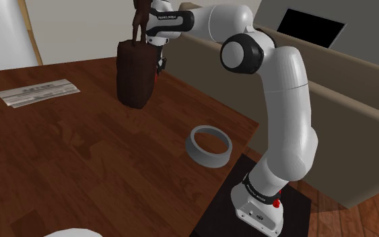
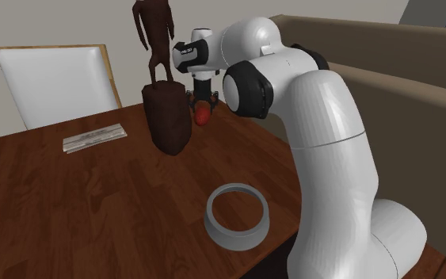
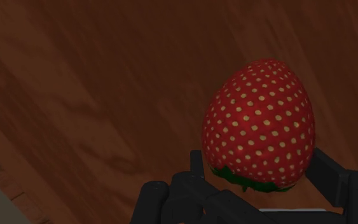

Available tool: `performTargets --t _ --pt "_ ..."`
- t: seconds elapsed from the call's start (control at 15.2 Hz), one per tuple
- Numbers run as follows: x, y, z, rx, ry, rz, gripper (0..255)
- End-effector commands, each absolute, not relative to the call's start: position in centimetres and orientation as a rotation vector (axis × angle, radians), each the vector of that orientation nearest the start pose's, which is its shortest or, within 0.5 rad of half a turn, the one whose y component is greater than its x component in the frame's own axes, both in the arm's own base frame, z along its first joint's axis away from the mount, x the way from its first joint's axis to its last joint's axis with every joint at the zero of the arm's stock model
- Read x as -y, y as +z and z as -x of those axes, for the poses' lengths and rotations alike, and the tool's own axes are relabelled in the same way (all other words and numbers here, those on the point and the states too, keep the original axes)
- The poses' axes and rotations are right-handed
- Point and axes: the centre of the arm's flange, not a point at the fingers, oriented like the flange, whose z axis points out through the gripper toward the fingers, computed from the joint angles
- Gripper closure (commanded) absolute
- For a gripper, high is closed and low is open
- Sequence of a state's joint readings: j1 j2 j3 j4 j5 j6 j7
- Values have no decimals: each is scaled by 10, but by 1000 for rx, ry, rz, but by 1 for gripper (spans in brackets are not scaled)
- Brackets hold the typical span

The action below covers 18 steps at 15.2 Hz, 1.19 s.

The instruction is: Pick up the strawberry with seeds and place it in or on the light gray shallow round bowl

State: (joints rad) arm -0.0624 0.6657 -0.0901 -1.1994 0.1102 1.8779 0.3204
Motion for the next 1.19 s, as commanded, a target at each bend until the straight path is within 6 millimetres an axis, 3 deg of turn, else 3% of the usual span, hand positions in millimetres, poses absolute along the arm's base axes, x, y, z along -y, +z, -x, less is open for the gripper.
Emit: performTargets --t 0.0,1.12 --pt "87 403 -736 -743 -16 3000 255" --pt "87 493 -736 -743 -16 3000 255"
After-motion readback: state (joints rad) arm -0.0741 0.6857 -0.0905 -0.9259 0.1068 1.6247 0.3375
